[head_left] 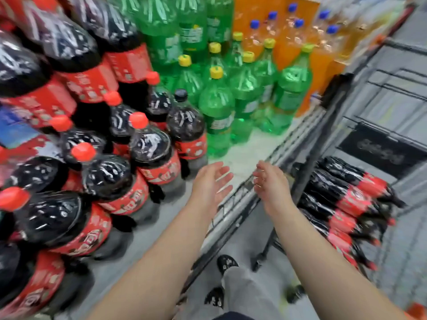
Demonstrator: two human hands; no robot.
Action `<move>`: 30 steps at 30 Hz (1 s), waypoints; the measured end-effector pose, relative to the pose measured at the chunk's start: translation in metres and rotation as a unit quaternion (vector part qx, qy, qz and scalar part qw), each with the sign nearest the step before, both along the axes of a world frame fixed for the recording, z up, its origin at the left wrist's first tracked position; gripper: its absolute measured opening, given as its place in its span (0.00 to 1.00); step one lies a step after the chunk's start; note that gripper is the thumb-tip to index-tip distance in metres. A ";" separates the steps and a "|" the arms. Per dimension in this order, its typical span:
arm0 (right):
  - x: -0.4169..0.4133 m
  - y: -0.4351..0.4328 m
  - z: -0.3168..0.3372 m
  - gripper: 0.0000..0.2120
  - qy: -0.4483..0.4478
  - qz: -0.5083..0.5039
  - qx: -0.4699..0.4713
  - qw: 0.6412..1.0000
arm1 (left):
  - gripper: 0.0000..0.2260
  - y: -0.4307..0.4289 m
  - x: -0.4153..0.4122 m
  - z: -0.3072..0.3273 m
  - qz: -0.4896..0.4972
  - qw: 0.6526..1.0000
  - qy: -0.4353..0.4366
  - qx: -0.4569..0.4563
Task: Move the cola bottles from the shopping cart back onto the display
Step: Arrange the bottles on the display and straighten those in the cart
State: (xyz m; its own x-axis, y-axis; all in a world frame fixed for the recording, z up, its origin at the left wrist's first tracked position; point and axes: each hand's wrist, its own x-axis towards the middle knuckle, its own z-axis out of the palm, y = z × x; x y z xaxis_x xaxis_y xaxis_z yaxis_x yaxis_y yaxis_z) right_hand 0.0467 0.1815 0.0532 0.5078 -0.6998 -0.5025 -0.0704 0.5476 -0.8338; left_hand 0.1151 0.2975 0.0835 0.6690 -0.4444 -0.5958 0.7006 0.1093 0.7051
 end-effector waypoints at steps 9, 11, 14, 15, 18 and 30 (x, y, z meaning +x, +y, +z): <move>-0.152 -0.016 -0.026 0.10 0.063 -0.157 0.021 0.985 | 0.05 -0.051 -0.095 -0.021 -0.219 0.975 -0.016 0.023; -0.180 -0.022 -0.039 0.09 0.053 -0.185 0.046 0.980 | 0.06 -0.065 -0.114 -0.027 -0.261 0.964 -0.031 0.045; -0.219 -0.030 -0.056 0.05 0.091 -0.202 0.044 0.974 | 0.07 -0.090 -0.140 -0.040 -0.311 0.946 -0.046 0.079; -0.231 -0.035 -0.060 0.07 0.103 -0.203 0.044 0.973 | 0.07 -0.099 -0.148 -0.045 -0.321 0.942 -0.049 0.088; -0.264 -0.053 -0.067 0.14 0.138 -0.205 0.045 0.968 | 0.08 -0.127 -0.172 -0.065 -0.355 0.925 -0.060 0.117; -0.332 -0.160 -0.111 0.15 0.333 0.044 -0.065 0.940 | 0.11 -0.220 -0.218 -0.145 -0.524 0.767 -0.229 0.291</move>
State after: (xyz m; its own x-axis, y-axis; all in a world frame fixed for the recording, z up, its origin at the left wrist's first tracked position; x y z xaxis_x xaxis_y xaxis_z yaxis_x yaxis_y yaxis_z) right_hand -0.2851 0.0218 -0.0578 0.1697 -0.7469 -0.6429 -0.6413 0.4116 -0.6475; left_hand -0.1033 0.0777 -0.0614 0.3243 -0.6286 -0.7069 -0.1468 -0.7716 0.6189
